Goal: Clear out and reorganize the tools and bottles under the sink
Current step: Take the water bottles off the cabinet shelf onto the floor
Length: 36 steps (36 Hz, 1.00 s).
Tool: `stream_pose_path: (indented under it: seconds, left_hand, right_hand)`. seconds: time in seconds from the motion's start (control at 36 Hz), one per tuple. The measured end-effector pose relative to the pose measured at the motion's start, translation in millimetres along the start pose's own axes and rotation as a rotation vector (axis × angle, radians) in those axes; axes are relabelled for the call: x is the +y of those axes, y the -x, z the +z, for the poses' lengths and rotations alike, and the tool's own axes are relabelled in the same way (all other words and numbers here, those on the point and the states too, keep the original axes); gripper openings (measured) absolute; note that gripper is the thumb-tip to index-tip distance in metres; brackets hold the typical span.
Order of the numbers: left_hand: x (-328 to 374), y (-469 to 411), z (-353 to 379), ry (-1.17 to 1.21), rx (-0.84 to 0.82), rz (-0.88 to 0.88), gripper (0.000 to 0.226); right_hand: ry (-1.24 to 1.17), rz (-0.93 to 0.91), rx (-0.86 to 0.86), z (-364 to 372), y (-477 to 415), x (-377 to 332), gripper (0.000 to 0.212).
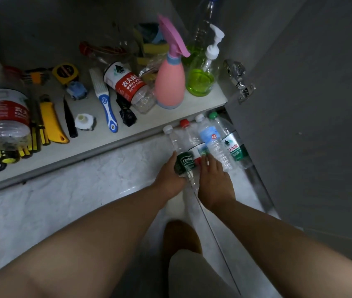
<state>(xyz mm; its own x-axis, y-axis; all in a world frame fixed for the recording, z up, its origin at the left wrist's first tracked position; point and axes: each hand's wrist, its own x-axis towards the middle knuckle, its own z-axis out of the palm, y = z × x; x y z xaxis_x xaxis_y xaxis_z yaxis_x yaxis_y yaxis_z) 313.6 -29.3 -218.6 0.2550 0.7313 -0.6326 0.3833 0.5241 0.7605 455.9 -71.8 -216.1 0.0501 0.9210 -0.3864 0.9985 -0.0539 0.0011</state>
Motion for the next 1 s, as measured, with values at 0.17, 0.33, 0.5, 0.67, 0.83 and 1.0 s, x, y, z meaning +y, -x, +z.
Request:
stream_pose_path:
  seconds: [0.17, 0.33, 0.5, 0.67, 0.83, 1.0]
  left_hand:
    - [9, -4, 5, 0.001, -0.059, 0.008, 0.071]
    - [13, 0, 6, 0.024, -0.068, -0.010, 0.077]
    - [23, 16, -21, -0.127, -0.073, 0.057, 0.065]
    - [43, 48, -100, -0.338, -0.026, 0.098, 0.046]
    - [62, 76, -162, -0.562, 0.018, 0.132, 0.031]
    - [69, 119, -259, -0.785, 0.373, 0.247, 0.022]
  right_hand:
    - [-0.067, 0.078, 0.027, -5, -6, 11, 0.084]
    - [-0.221, 0.101, -0.006, -4, -2, 16, 0.093]
    - [-0.246, 0.041, 0.047, -17, 1, 9, 0.077]
    - [-0.294, -0.200, -0.004, -71, -6, -23, 0.053]
    - [-0.176, -0.310, -0.179, -111, -16, -40, 0.033]
    - [-0.129, -0.463, -0.165, -167, -32, -114, 0.026]
